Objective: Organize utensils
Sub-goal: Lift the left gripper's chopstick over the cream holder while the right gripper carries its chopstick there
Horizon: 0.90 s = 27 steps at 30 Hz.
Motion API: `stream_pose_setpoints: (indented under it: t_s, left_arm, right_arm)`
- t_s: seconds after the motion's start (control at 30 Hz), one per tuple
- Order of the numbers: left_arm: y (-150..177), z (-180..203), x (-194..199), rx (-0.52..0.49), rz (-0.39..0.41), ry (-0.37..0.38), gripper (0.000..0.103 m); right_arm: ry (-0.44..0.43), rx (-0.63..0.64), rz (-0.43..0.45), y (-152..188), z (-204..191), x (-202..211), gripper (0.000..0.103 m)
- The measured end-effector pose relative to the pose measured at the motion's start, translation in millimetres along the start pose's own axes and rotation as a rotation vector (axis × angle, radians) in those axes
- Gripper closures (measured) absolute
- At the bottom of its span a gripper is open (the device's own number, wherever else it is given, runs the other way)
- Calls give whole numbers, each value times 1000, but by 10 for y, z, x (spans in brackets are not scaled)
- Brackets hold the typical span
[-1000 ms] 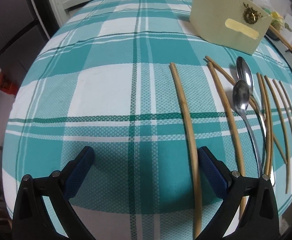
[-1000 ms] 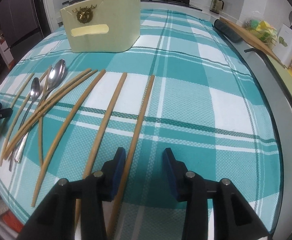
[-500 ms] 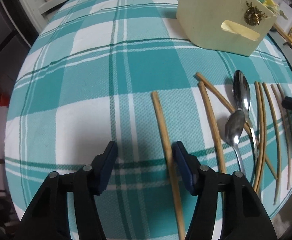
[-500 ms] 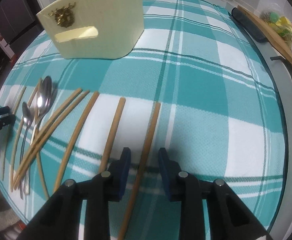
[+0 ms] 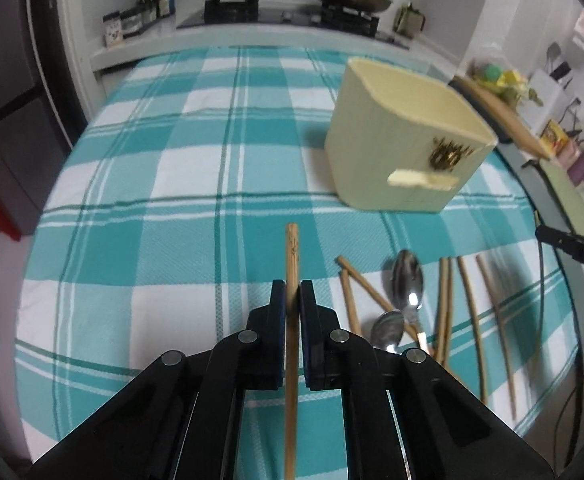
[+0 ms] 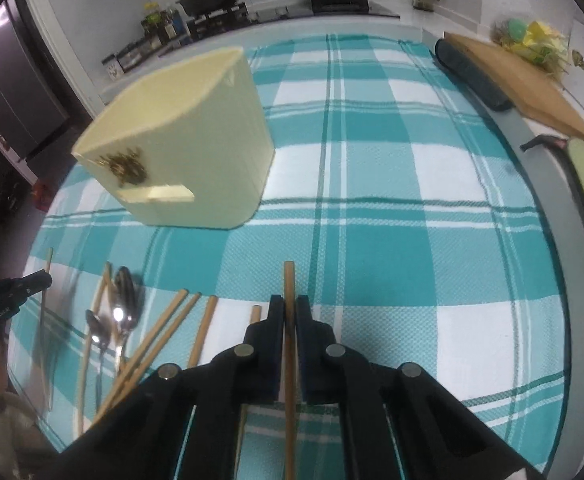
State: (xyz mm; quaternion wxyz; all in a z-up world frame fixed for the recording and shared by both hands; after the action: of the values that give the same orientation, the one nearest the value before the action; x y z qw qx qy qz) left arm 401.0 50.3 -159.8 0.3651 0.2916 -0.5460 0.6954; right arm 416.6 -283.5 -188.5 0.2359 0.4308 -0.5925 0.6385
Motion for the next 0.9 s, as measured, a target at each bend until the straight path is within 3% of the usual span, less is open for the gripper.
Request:
stream_pose_setpoints:
  t_s: [0.17,0.33,0.6,0.9]
  left_arm:
    - [-131,112,699,1,147,89,98]
    - [-253,209,1053,-10,232,132,98]
    - [-666,342,1335,14,330,167,98]
    - [-1594,660,1514,36,438,213,98]
  right_arm:
    - [4,49,186,-86,-202,870,97]
    - [18,100,329,-111,-430,1509,97]
    - [45,108,499,-430,-597,1970,98]
    - [40,129,580,-1337,-633,2267,98]
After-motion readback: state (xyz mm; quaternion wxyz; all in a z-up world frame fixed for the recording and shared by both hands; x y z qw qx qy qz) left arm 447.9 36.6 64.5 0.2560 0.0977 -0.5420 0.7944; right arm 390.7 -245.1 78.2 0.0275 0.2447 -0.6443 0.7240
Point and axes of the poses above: each gripper's, at about its wrist camera, not at the fingertips, and x roughly against the way its jaws point, z to its right, y to its underside, the point moved 5 cm from there along -x, roughly the way its jaws point, and after that the axes turned 9 degrees about x, right-handed, at the moved point
